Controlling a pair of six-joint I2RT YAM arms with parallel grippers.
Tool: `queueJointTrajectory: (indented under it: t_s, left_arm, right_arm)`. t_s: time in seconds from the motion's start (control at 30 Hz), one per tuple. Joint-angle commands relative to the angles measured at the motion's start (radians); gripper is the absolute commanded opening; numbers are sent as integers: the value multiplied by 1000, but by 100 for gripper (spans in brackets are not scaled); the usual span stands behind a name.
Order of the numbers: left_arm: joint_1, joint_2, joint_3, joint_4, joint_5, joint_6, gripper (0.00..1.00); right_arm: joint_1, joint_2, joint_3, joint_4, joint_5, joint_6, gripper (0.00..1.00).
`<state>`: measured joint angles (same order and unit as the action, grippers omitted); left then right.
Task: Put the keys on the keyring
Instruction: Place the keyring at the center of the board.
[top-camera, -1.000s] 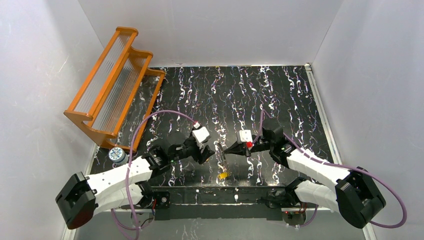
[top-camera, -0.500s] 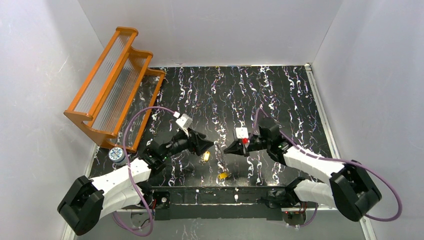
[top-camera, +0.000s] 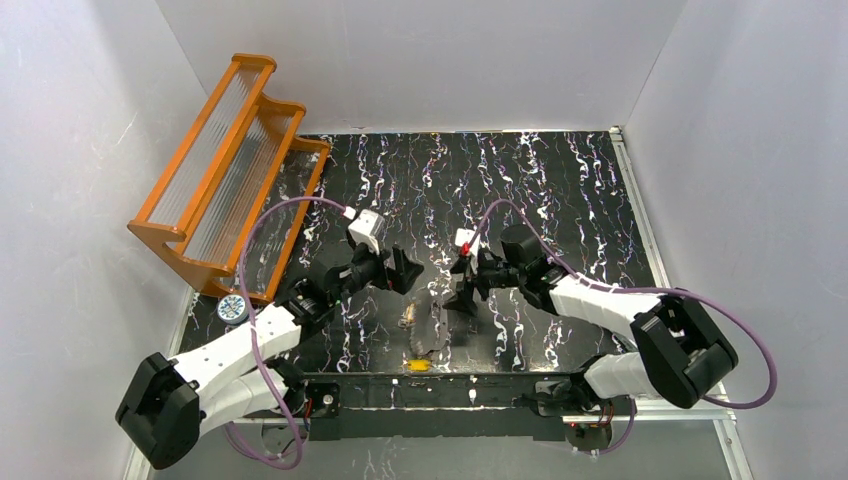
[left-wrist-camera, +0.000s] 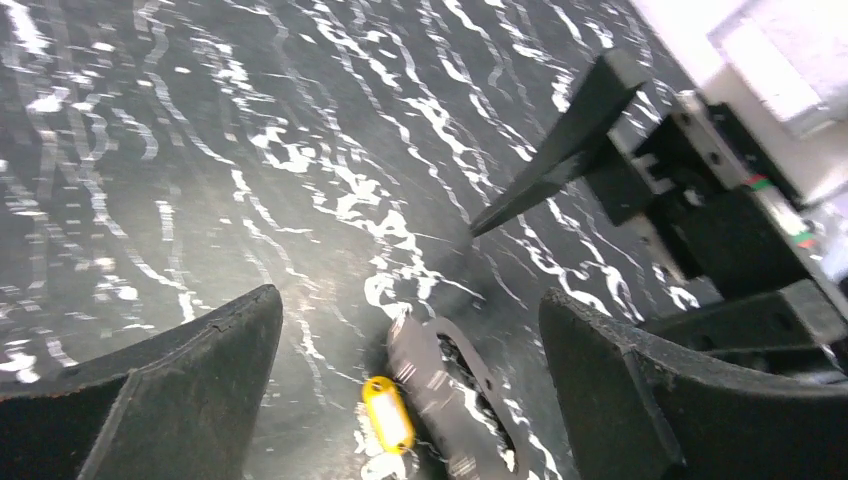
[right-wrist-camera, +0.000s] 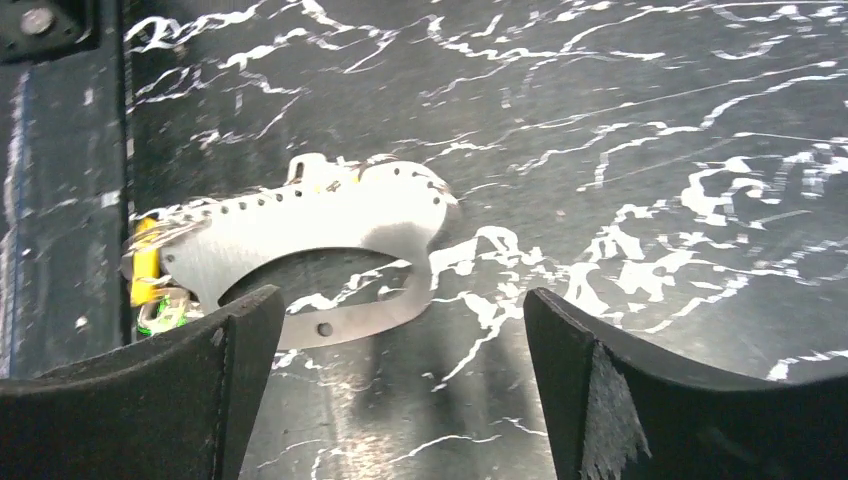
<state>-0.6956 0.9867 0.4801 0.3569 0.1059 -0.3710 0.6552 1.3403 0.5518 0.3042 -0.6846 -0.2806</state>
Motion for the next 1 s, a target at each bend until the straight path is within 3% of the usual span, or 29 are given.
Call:
queueJointTrajectory:
  t_s: [0.0,0.2,0.4,0.53,0.7,0.8,0.97]
  left_arm:
    - [4,4,92,-150,-253,43,98]
    - [17,156,223,-388,-342,4,98]
    - [80,277,247,-493,-230,-141,98]
    - [162,249,161,-431,-57,-267,98]
    - [276,217,40,-364,109,-388,98]
    - [346,180,-17,-316,174,-432,97]
    - [398,138,-7,-409,143,-397,94]
  right_arm:
    - [-1,-72,75,30,206,58,99]
    - [-5,-100,156,-54,559,228,99]
    - [-15,-56,261,-243,978,533,99]
    - [-22,-10,318,-373,891,544,99]
    - [-21,52,299,-381,551,558,99]
    - [-4,137,307,-356,406,581,88]
    - [117,289,426,-349,405,567,76]
